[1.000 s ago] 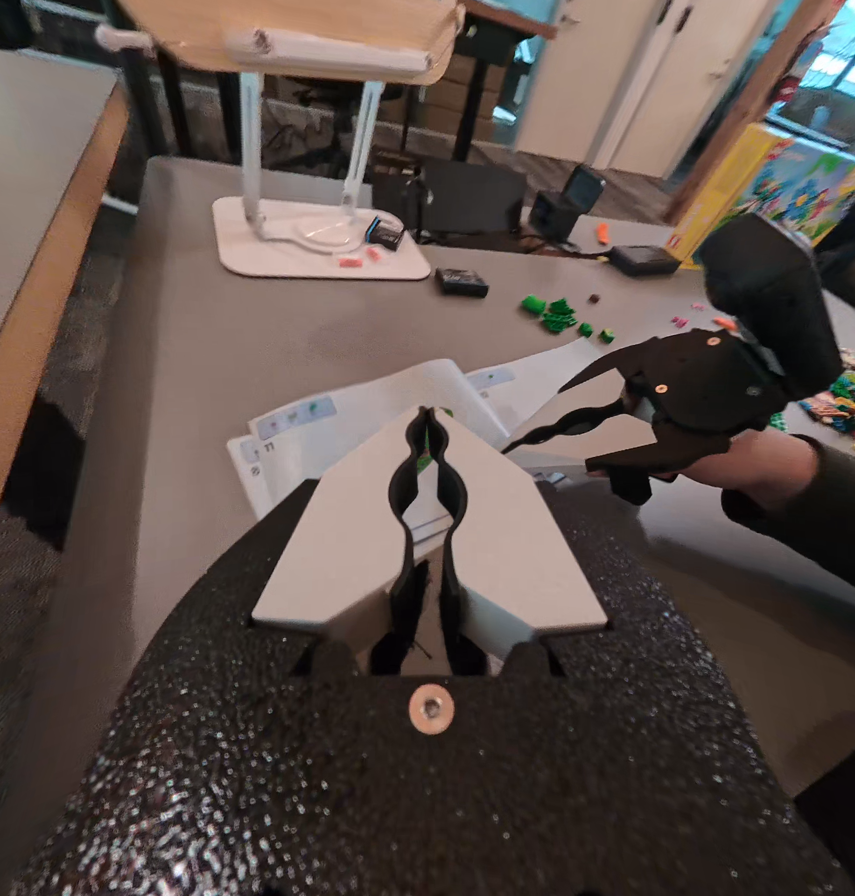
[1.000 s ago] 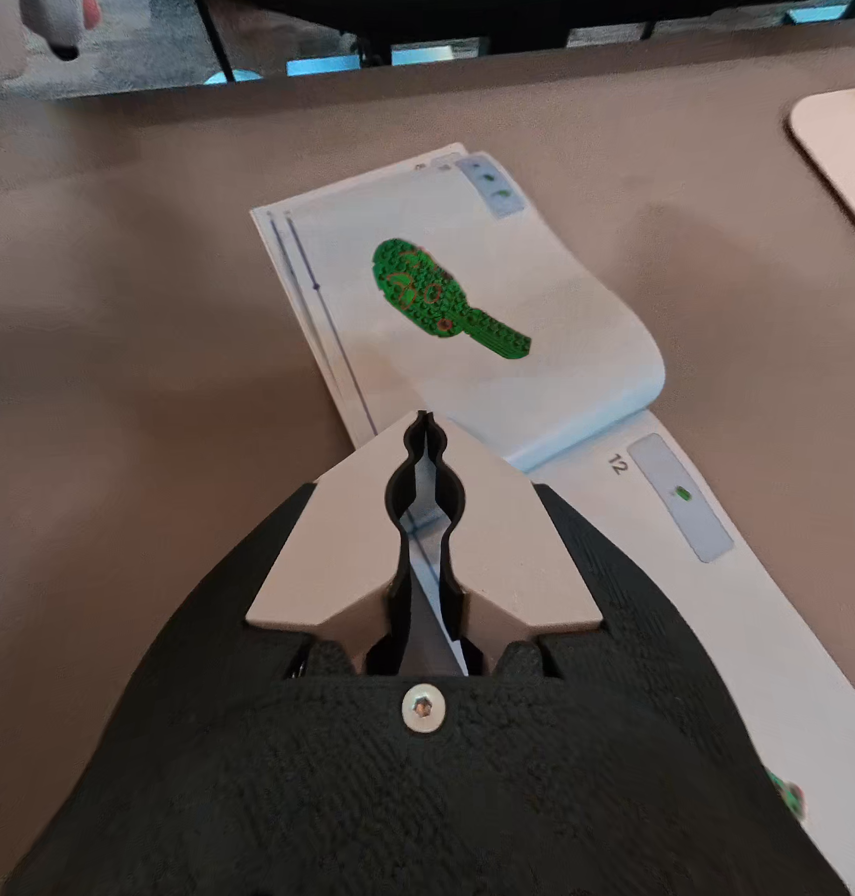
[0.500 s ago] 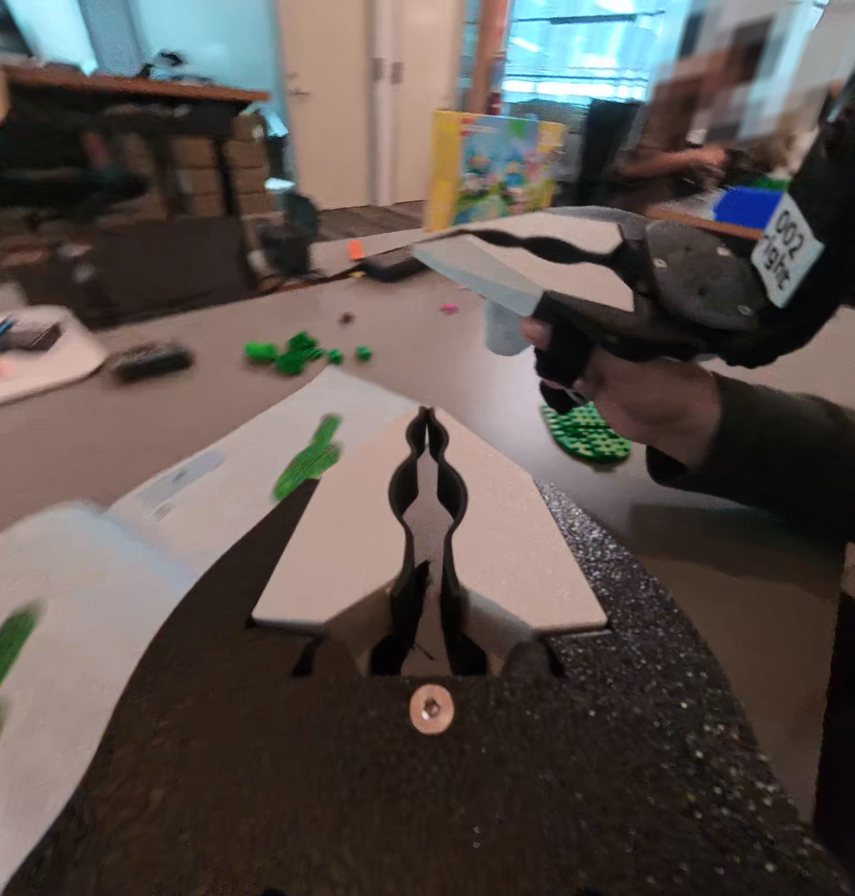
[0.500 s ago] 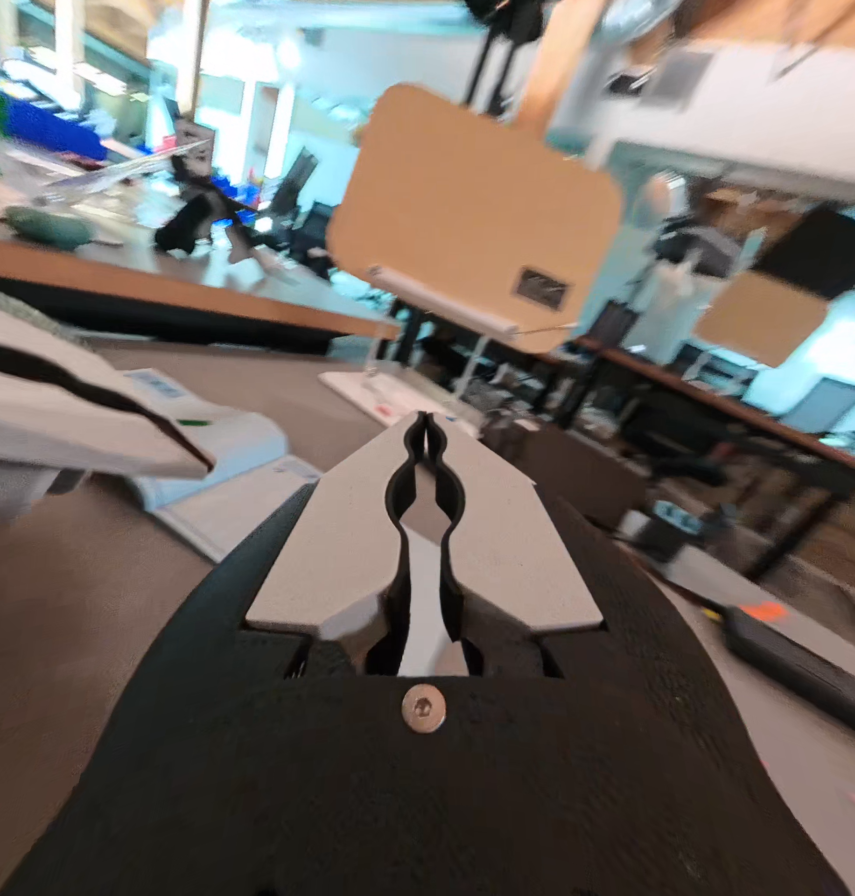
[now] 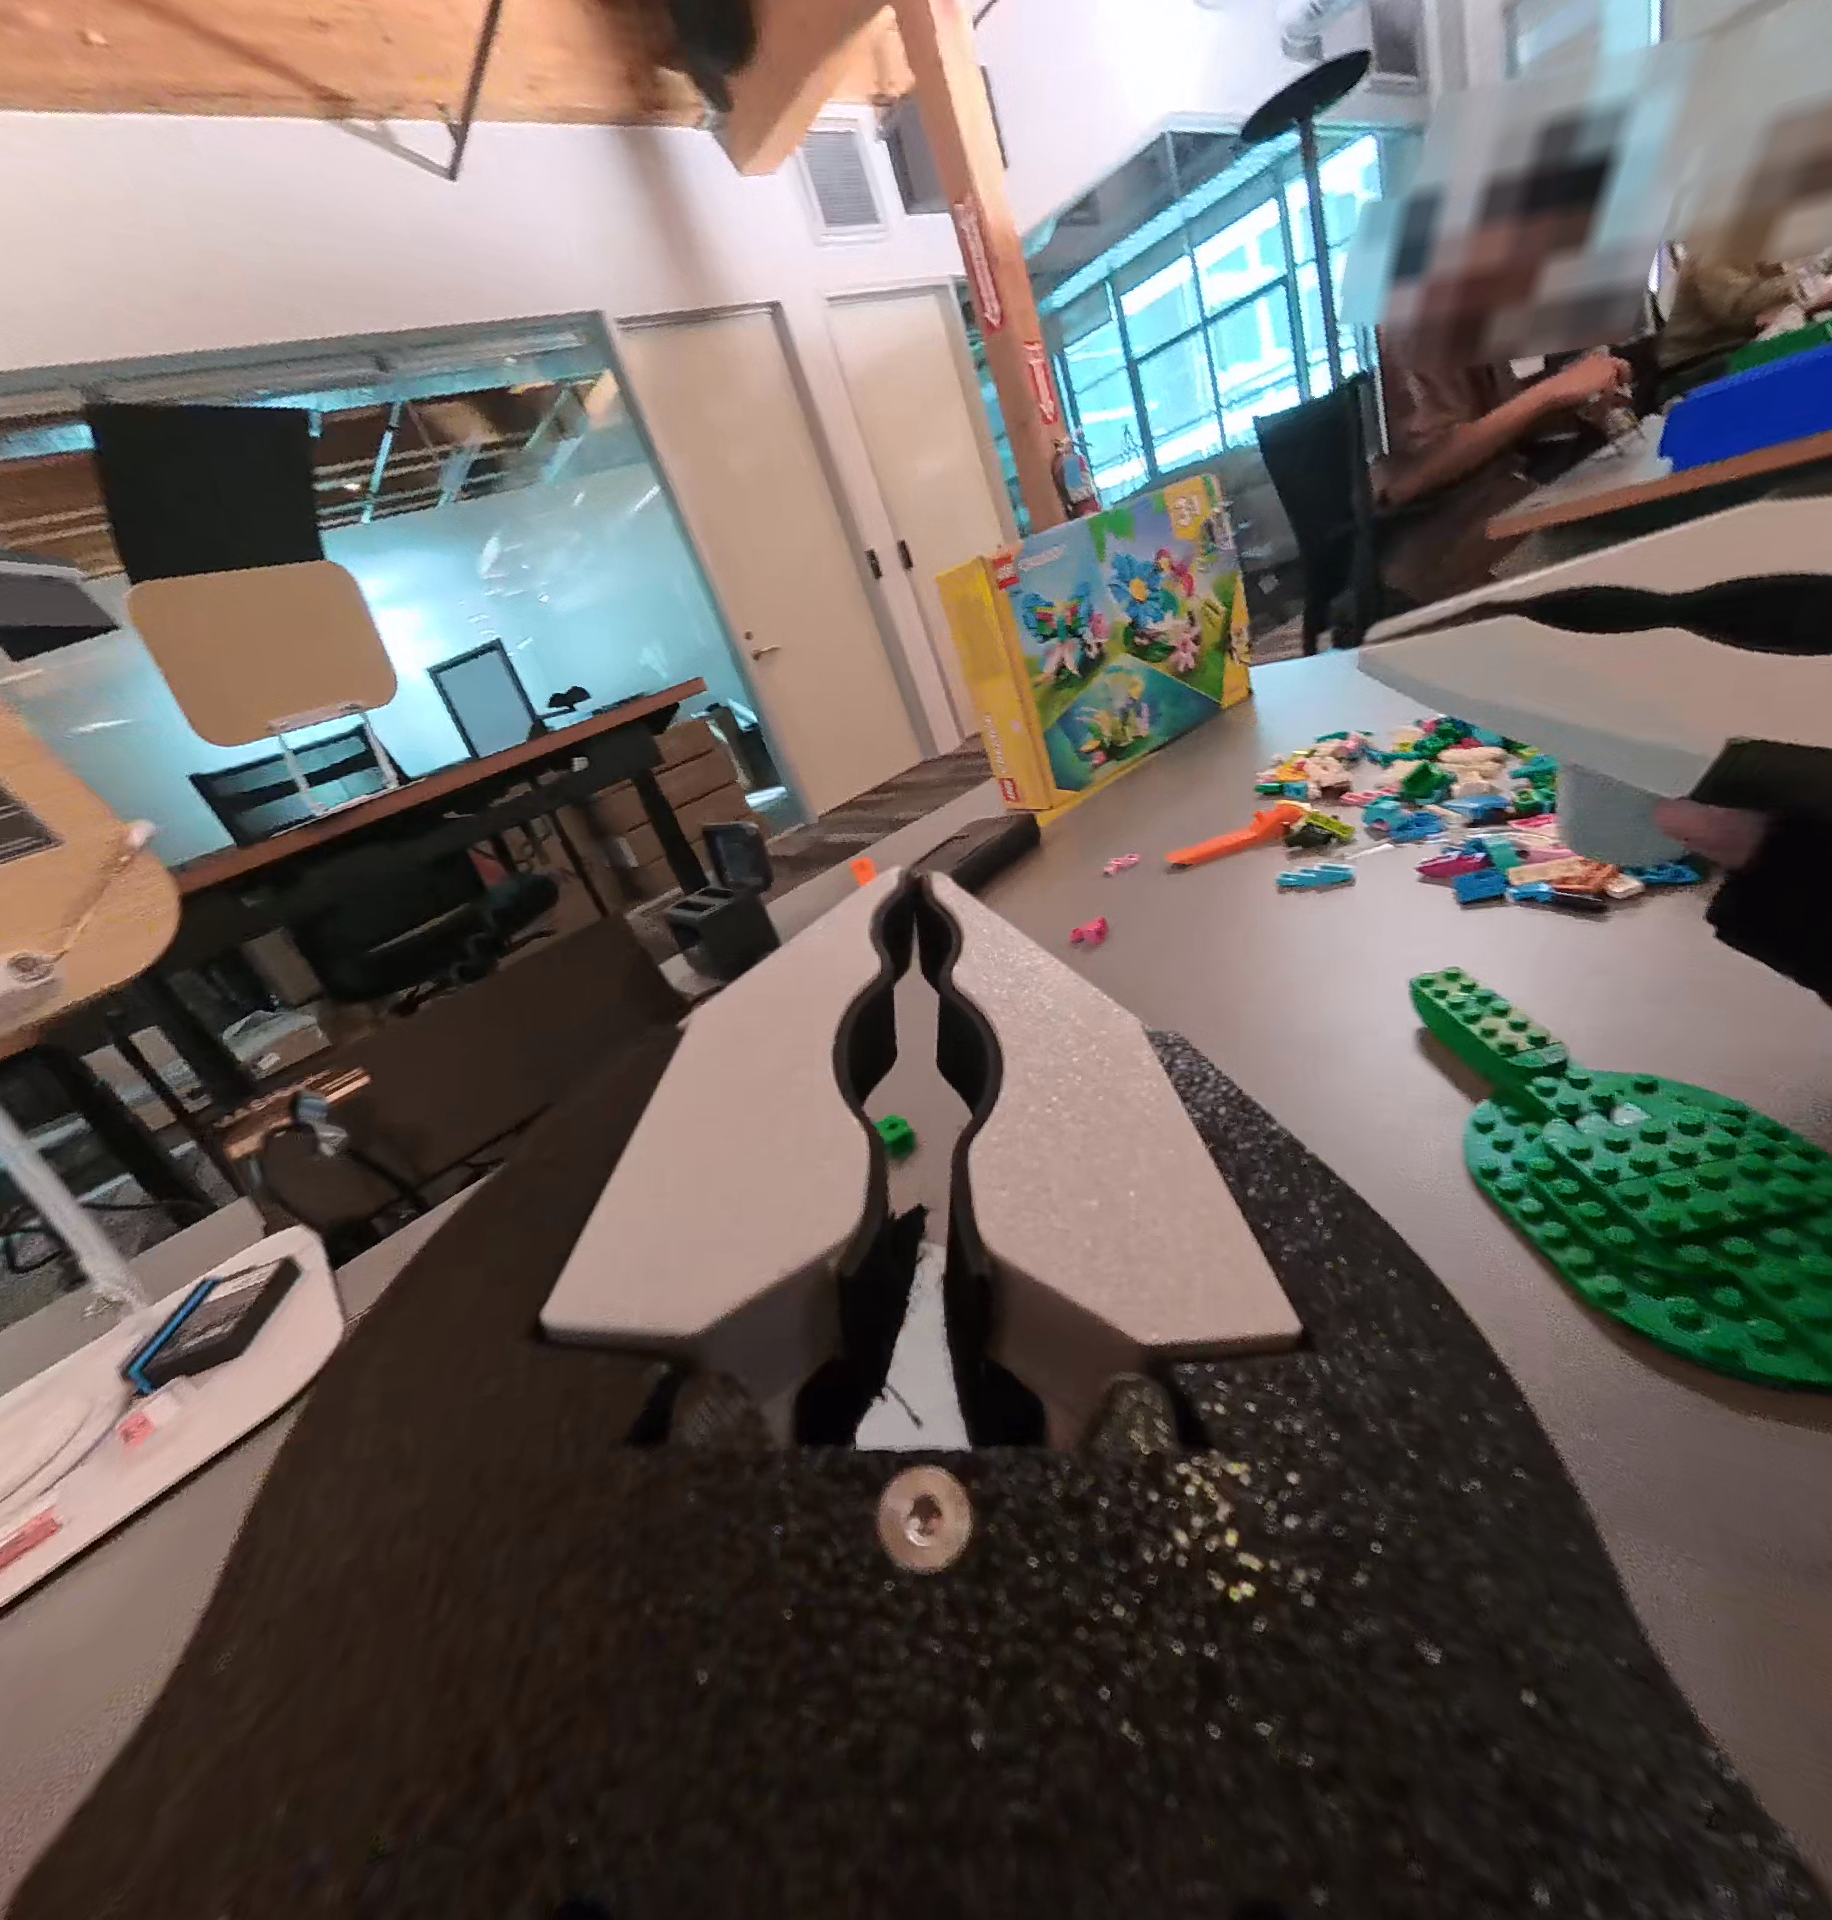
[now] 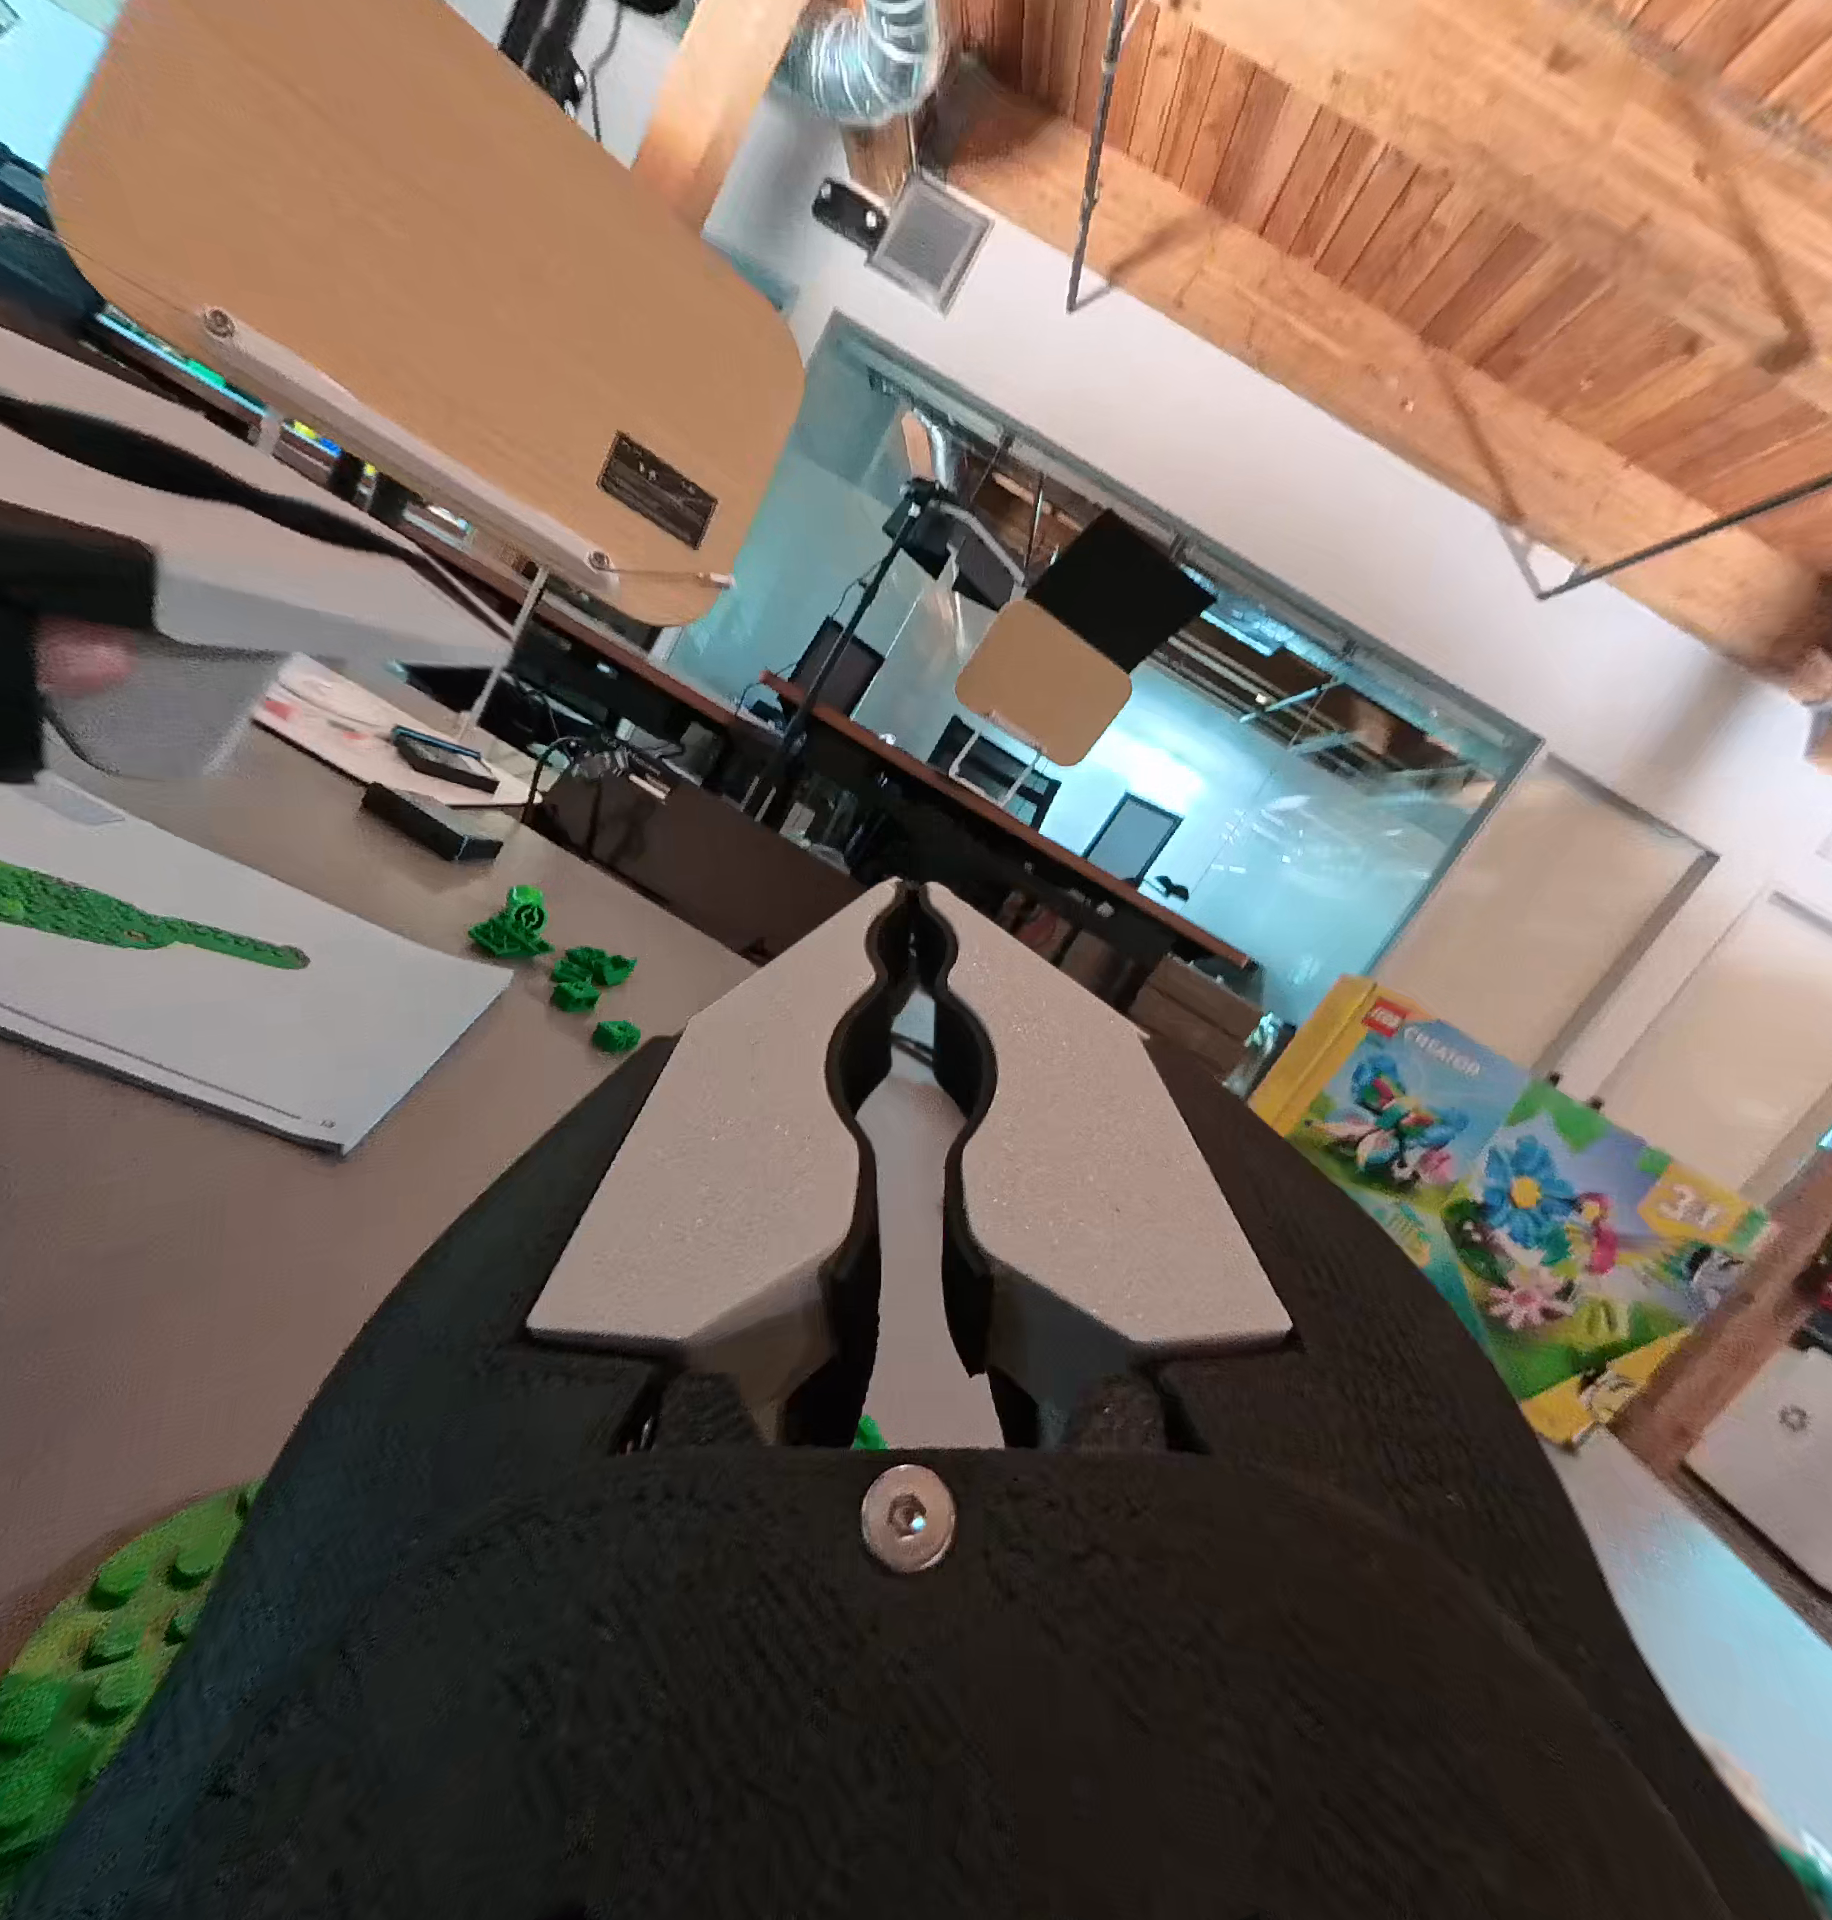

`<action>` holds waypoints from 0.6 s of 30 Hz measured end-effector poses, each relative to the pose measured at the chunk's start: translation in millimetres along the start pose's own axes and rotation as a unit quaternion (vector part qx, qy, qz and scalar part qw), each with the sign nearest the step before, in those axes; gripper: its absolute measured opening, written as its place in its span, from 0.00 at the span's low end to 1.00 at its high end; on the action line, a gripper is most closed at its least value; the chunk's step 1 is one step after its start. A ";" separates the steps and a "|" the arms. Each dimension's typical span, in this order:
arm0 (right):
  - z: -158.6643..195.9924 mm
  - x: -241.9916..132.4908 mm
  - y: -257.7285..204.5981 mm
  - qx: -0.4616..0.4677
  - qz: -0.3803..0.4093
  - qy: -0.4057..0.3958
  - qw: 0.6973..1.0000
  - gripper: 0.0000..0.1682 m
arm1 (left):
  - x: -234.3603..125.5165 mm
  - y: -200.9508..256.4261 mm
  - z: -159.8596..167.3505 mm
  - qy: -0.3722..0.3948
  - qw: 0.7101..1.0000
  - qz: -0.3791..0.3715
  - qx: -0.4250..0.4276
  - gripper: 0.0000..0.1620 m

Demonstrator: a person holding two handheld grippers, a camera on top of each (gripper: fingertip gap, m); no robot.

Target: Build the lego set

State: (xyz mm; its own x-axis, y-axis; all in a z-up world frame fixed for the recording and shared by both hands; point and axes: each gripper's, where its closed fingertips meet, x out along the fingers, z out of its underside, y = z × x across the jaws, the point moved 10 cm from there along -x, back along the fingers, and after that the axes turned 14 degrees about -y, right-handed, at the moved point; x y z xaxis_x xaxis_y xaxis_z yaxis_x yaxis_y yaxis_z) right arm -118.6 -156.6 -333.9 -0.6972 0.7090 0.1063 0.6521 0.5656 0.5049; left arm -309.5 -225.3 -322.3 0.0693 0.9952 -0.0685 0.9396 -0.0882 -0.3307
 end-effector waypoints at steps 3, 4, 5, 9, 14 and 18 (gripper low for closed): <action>1.7 7.3 -3.5 -0.013 -0.004 -0.017 1.000 0.00 | -4.6 -9.7 8.4 0.015 0.999 -0.036 0.008 0.00; -0.6 10.9 -5.5 -0.015 -0.009 -0.025 1.000 0.00 | -5.7 -11.0 9.9 0.027 0.999 -0.038 0.004 0.00; -5.2 16.1 -8.8 -0.007 -0.028 -0.038 0.999 0.00 | -6.7 -10.9 9.7 0.039 0.999 -0.031 -0.005 0.00; -35.1 55.9 -41.1 0.048 -0.190 -0.134 0.971 0.00 | -20.9 -7.7 -1.2 0.087 0.996 -0.031 -0.021 0.00; -46.2 100.3 -99.2 0.031 -0.357 -0.272 0.893 0.00 | -56.6 -7.7 -5.3 0.118 0.992 -0.036 0.014 0.00; -48.8 111.1 -134.1 -0.007 -0.417 -0.299 0.859 0.00 | -79.4 -12.1 0.1 0.120 0.992 -0.019 0.021 0.00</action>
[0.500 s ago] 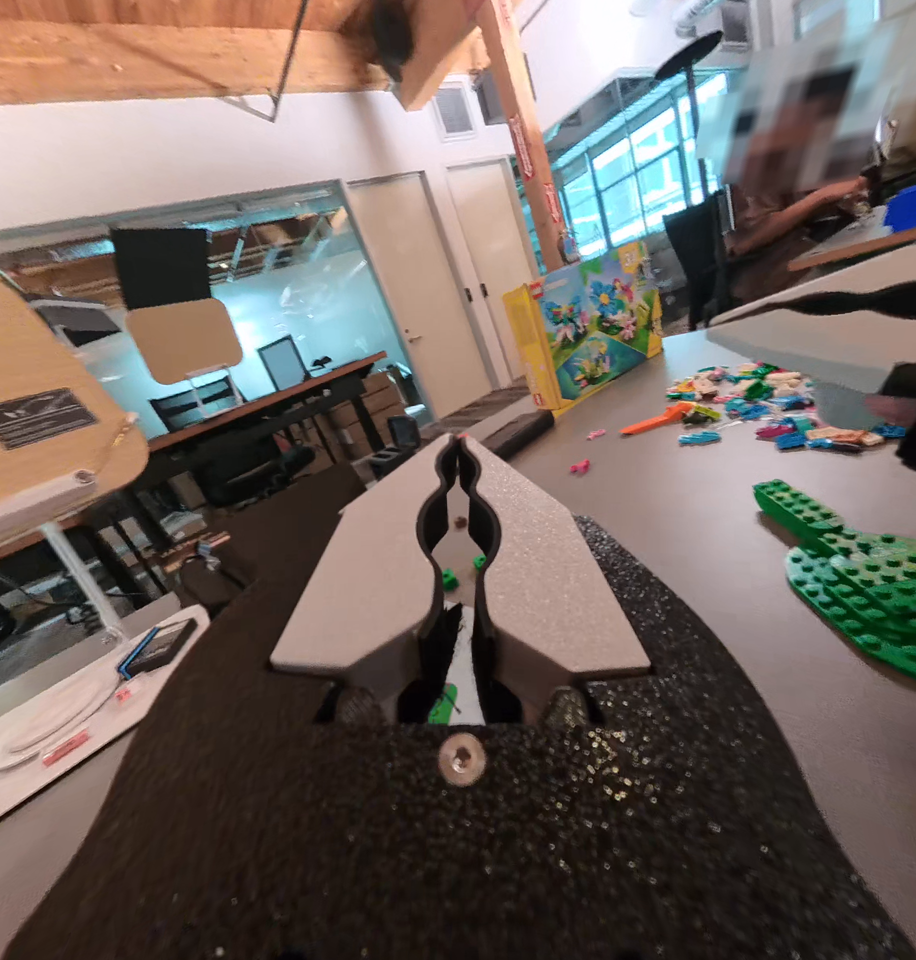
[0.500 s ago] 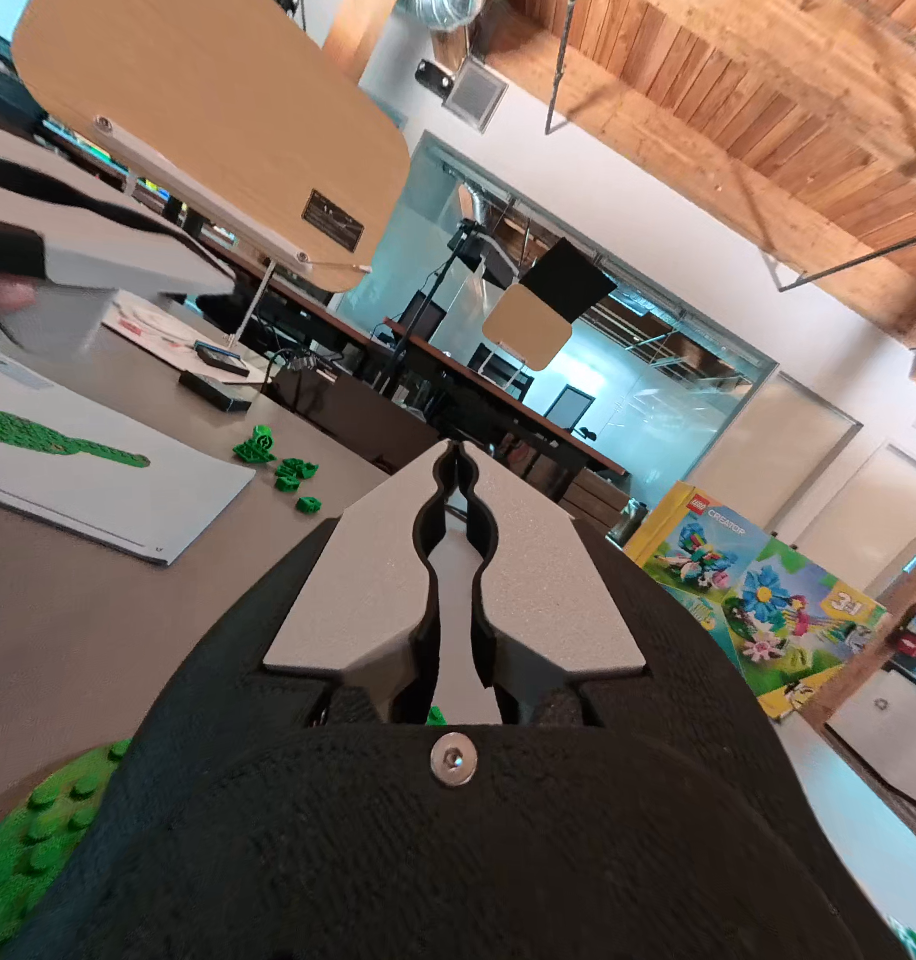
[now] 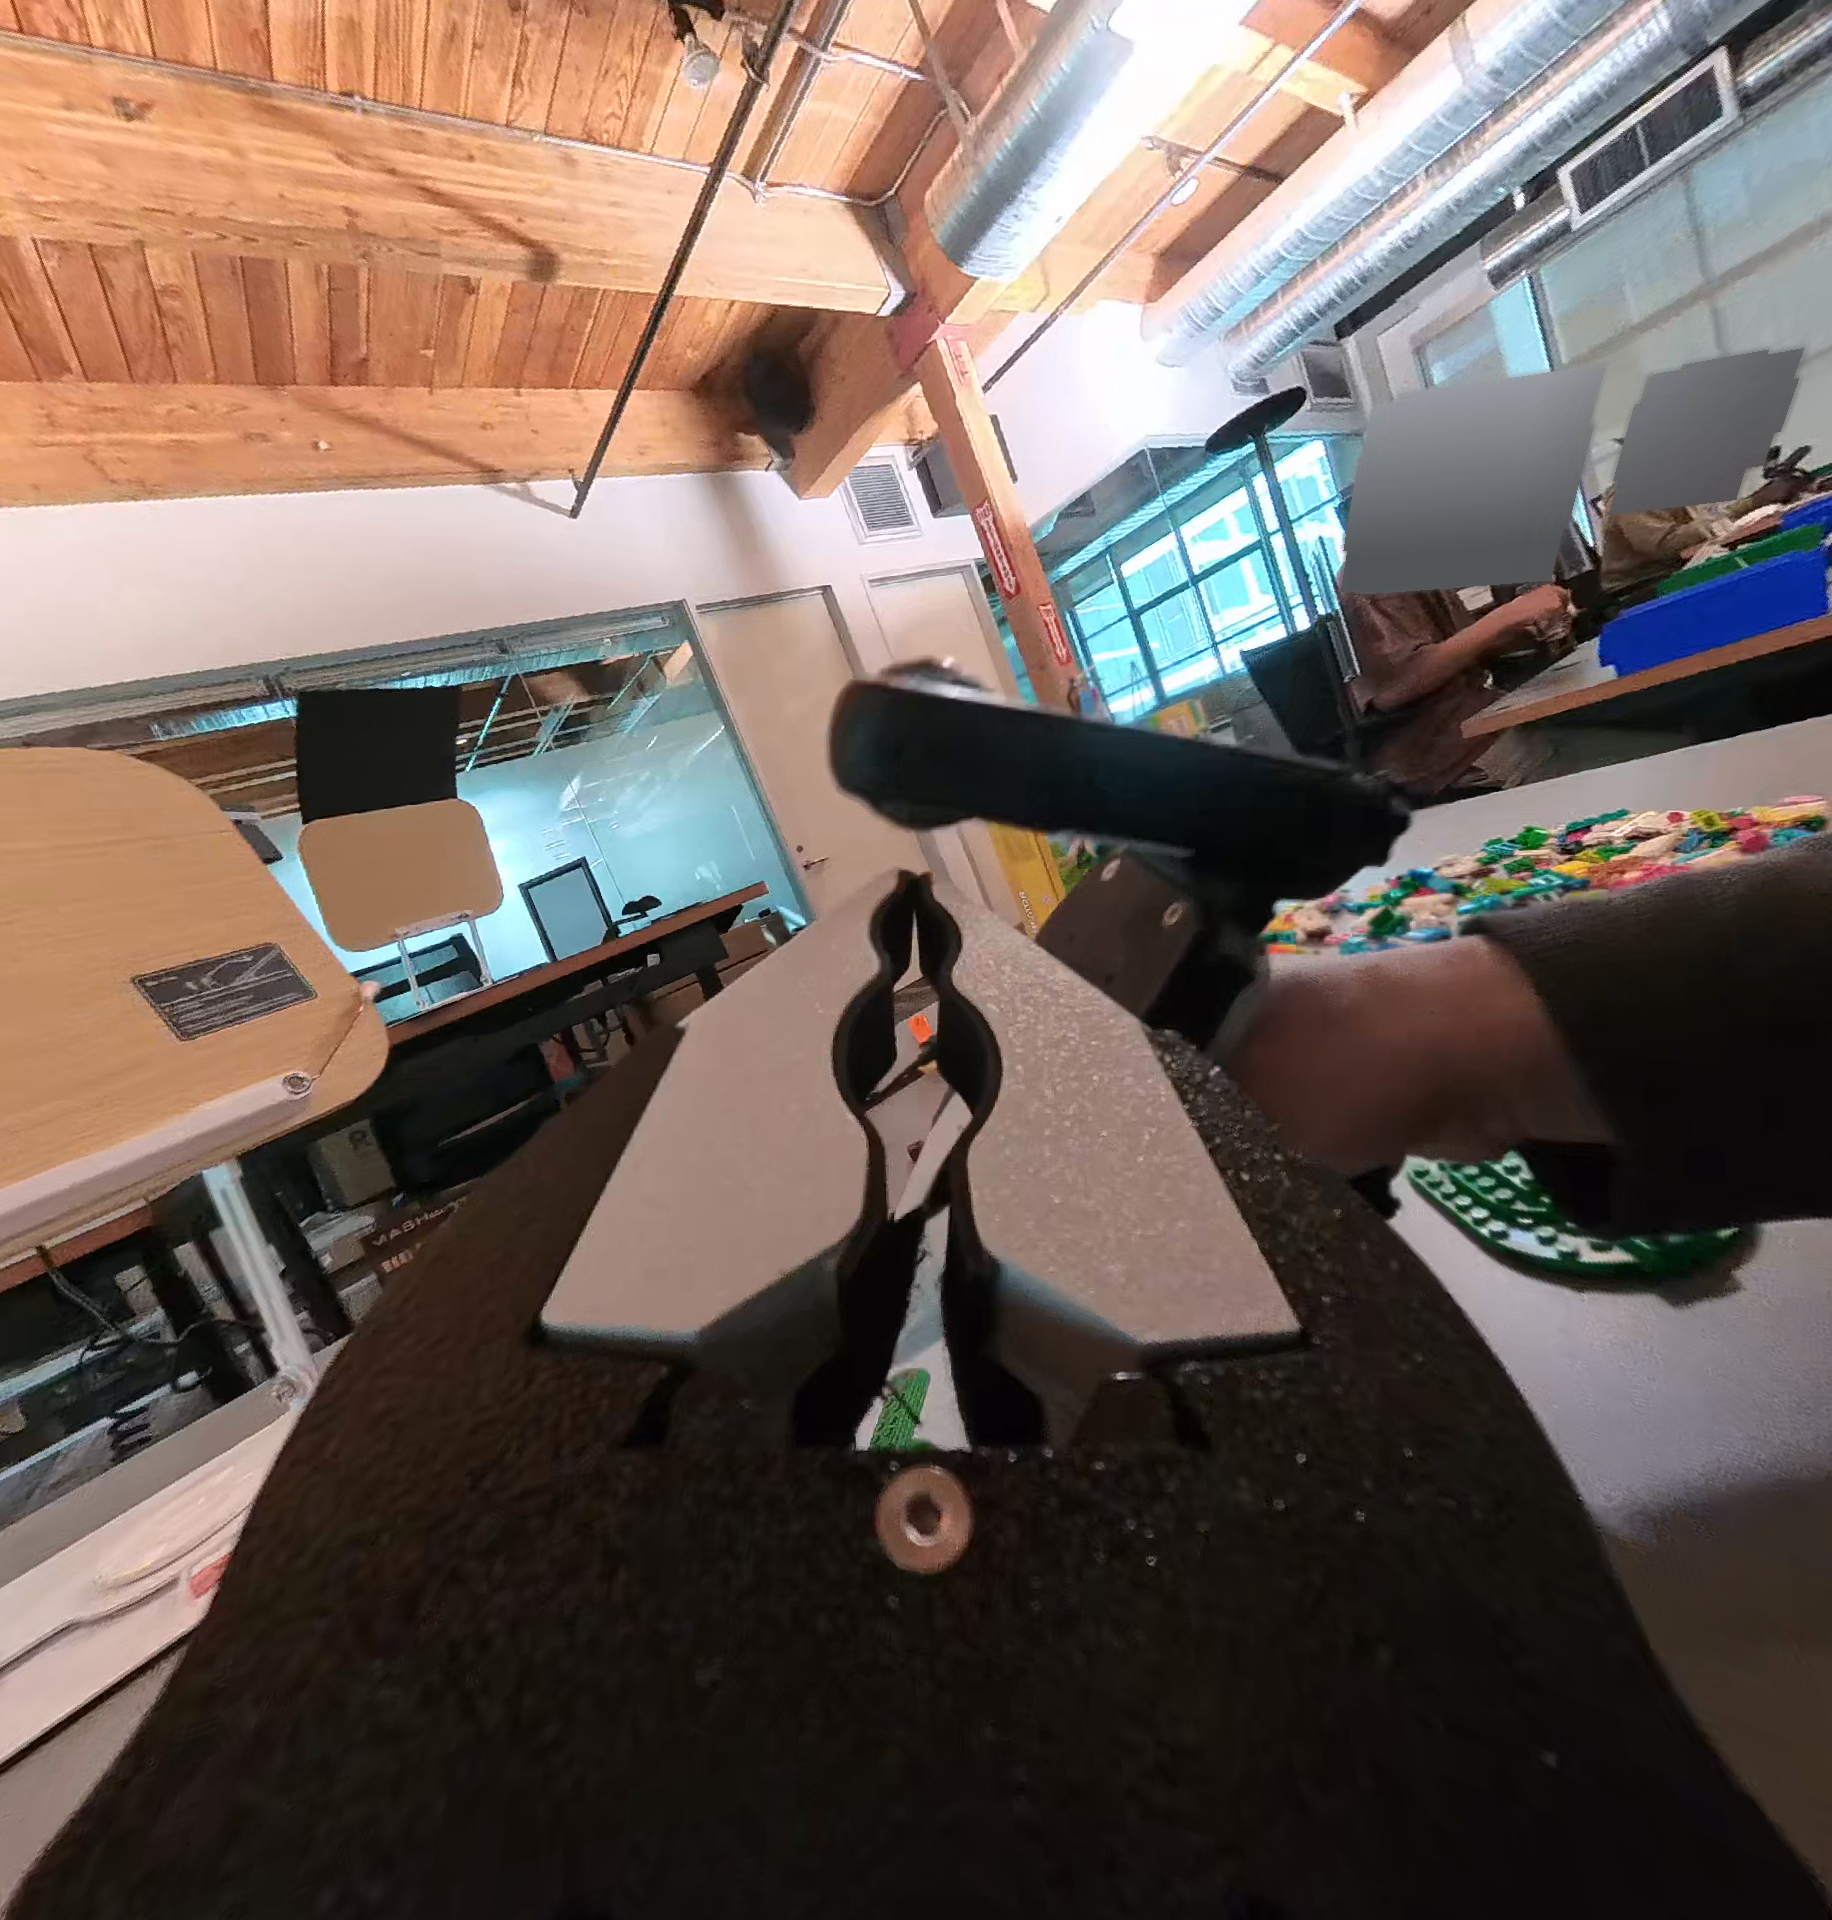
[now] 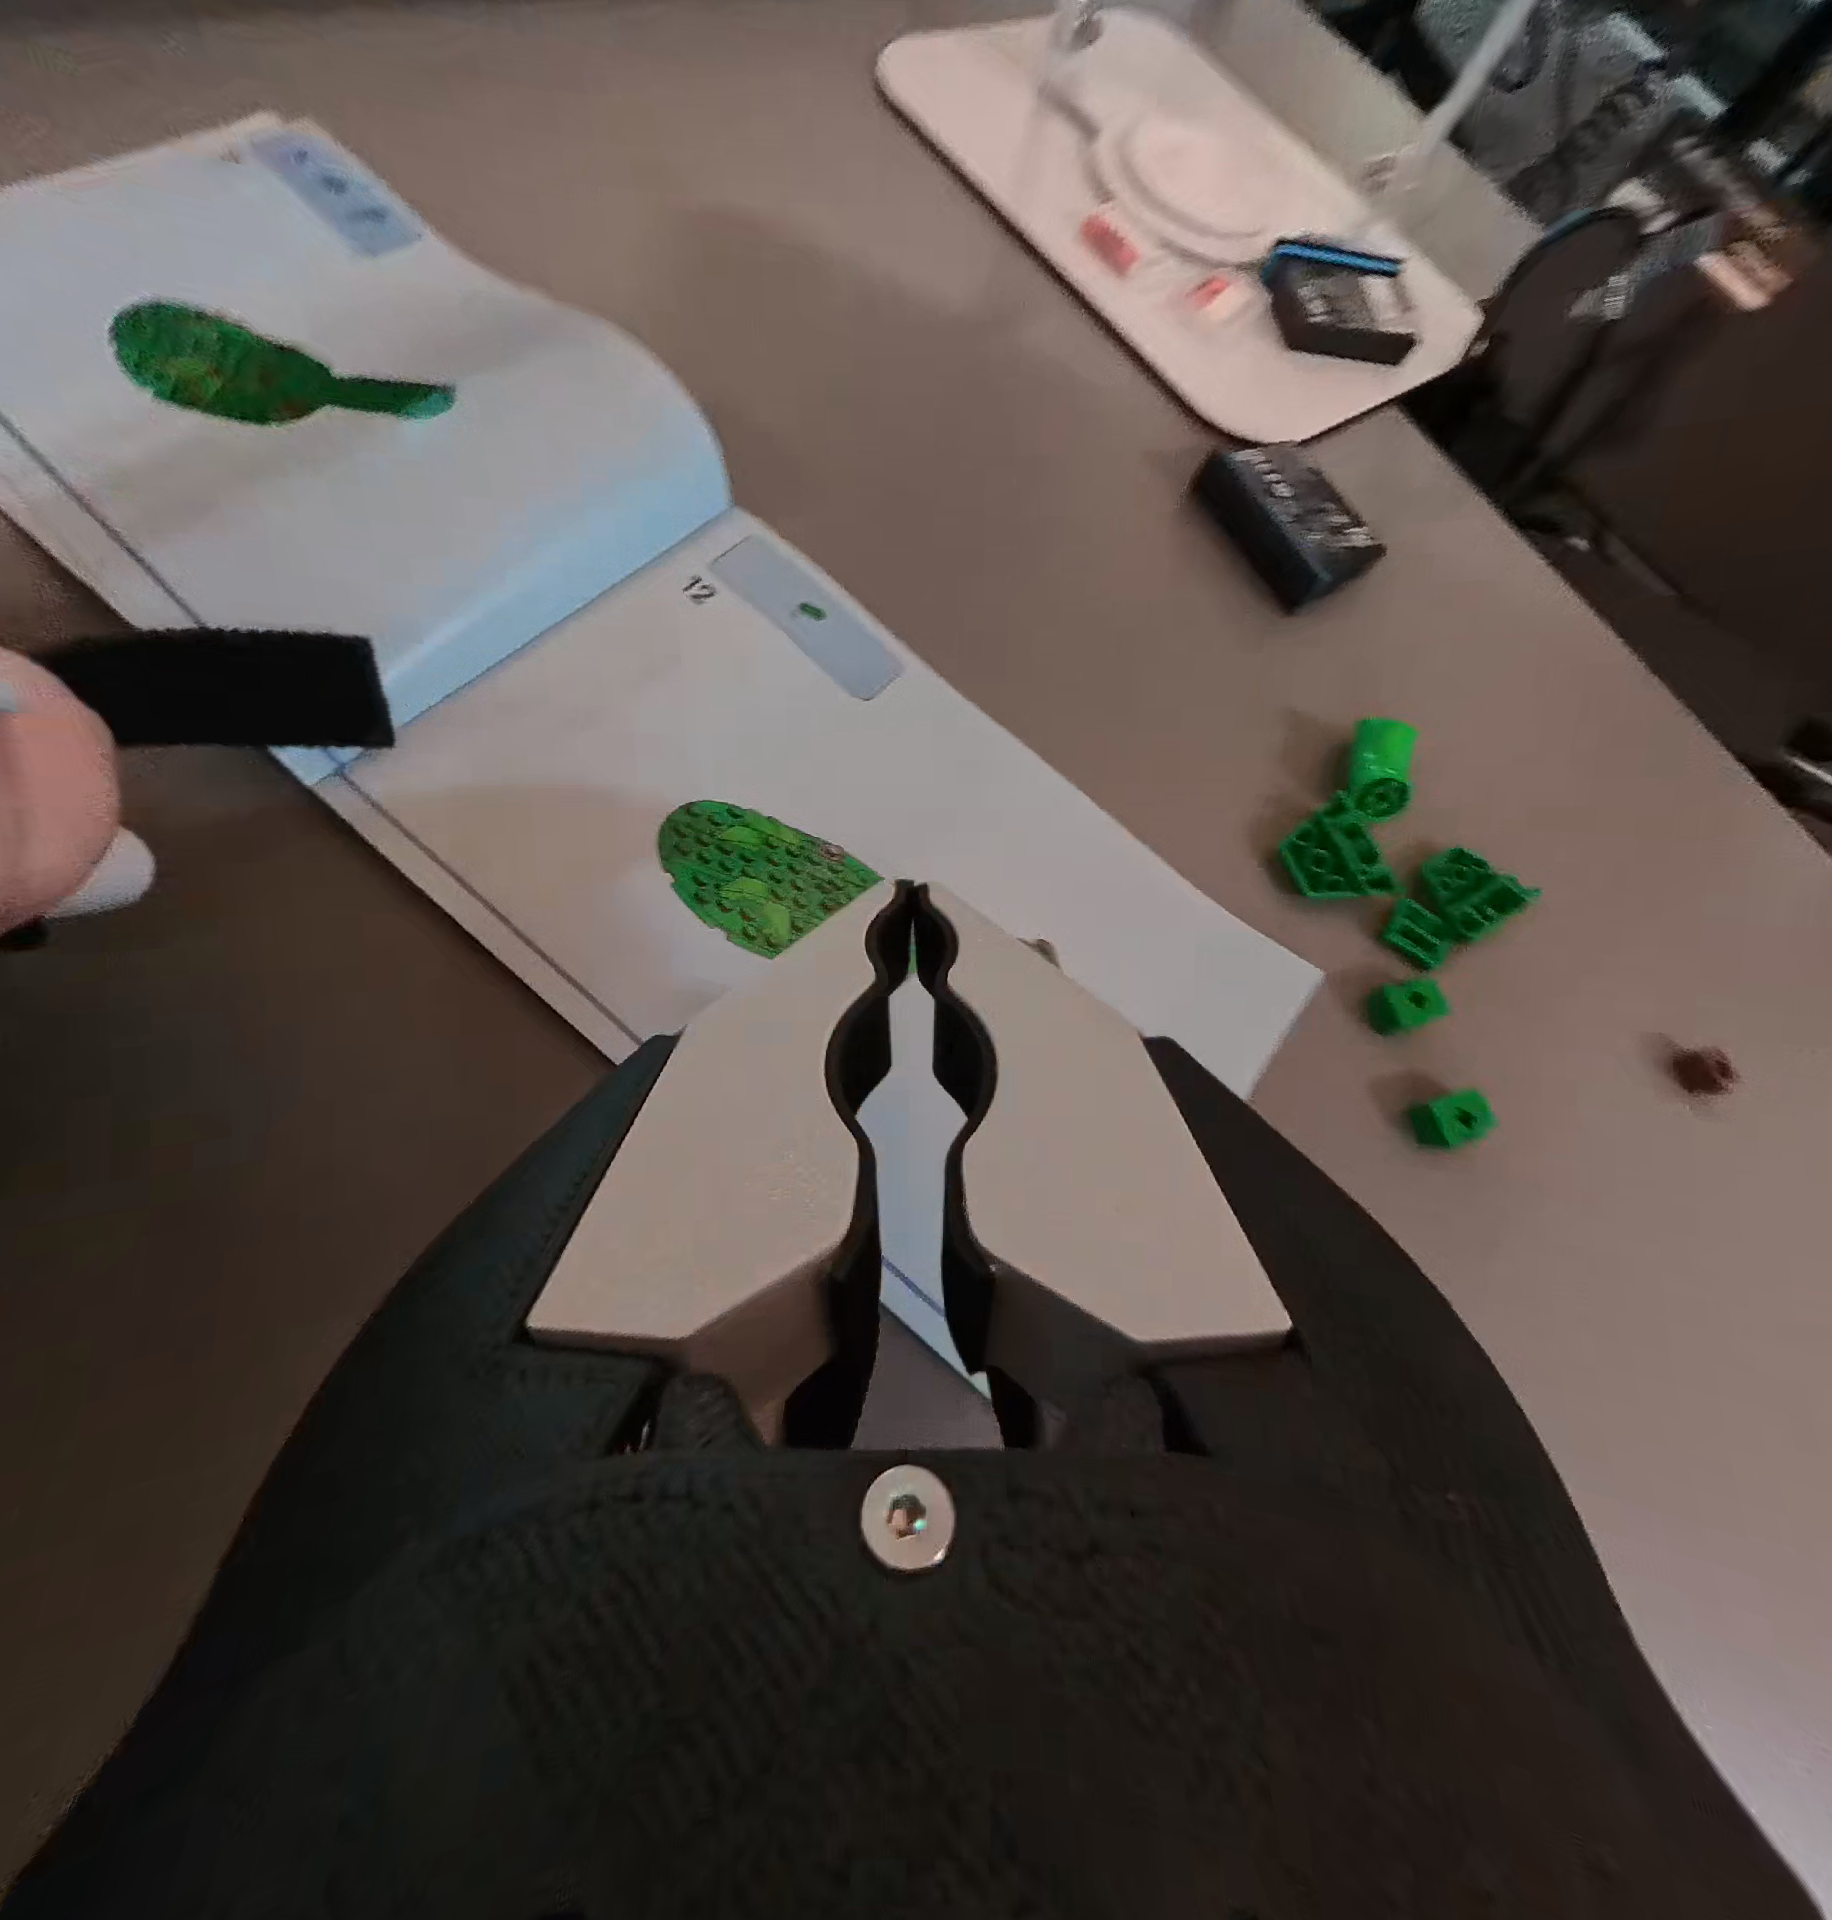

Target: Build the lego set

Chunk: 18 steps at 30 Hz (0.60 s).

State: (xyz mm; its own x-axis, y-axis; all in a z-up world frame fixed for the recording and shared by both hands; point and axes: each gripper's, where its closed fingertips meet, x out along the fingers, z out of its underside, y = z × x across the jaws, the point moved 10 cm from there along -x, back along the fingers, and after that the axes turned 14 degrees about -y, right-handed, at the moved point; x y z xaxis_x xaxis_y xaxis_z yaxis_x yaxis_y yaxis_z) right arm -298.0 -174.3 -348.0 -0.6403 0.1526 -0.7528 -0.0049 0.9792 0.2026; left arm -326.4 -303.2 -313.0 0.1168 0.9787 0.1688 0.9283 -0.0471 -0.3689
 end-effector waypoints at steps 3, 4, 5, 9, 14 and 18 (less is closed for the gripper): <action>-2.5 12.0 -6.3 -0.022 -0.010 -0.034 0.999 0.00 | -1.2 -0.4 0.6 -0.002 1.000 0.006 0.003 0.00; -1.4 14.4 -7.1 -0.024 -0.013 -0.041 0.999 0.00 | -0.3 1.5 1.5 -0.005 1.000 0.013 0.001 0.00; 0.2 16.1 -7.3 -0.024 -0.015 -0.048 0.998 0.00 | 0.2 4.0 1.9 -0.008 1.000 0.022 -0.001 0.00; 10.2 16.8 -3.5 -0.023 -0.007 -0.074 0.997 0.00 | -1.4 17.0 -1.9 -0.001 0.998 0.062 -0.005 0.00; 20.1 11.6 9.1 -0.003 -0.006 -0.080 0.997 0.00 | -6.1 31.6 -7.1 0.023 0.992 0.121 -0.015 0.00; 31.5 5.2 26.1 0.015 0.002 -0.095 0.995 0.00 | -6.8 35.3 -6.0 0.031 0.989 0.144 -0.014 0.00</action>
State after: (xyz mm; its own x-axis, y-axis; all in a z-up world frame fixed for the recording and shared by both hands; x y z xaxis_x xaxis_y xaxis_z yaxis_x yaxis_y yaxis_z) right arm -277.3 -143.8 -366.3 -0.4841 0.1761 -0.8571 0.0221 0.9817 0.1892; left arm -292.3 -312.7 -321.7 0.3990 0.9095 0.1167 0.8625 -0.3290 -0.3846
